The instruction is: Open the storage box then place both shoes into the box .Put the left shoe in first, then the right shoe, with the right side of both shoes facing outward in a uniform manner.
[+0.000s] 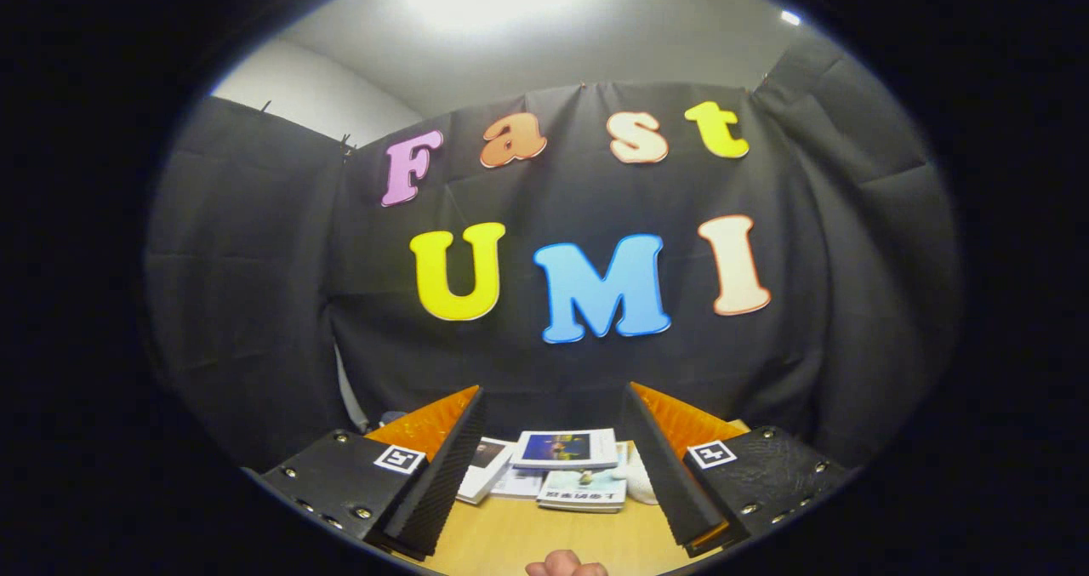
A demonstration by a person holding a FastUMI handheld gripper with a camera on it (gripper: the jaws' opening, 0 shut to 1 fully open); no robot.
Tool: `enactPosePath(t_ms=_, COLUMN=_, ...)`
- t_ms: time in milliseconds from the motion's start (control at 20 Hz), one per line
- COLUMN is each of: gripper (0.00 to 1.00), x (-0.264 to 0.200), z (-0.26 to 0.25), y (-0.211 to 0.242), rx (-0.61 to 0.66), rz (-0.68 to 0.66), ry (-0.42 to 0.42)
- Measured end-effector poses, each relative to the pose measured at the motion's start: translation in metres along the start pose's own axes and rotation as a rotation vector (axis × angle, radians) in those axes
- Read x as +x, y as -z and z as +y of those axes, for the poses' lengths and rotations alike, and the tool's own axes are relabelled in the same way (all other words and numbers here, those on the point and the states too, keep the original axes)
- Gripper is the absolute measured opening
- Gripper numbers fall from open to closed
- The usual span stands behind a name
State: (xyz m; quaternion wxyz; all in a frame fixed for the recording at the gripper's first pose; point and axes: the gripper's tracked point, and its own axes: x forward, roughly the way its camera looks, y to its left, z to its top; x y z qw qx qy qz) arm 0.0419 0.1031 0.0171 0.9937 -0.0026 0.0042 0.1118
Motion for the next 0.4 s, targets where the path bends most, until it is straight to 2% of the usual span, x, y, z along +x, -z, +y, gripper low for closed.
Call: enactPosePath(t_ms=400, gripper=0.97, x=-0.025, z=-0.034, y=0.001, rx=0.022, rz=-0.024, ry=0.037)
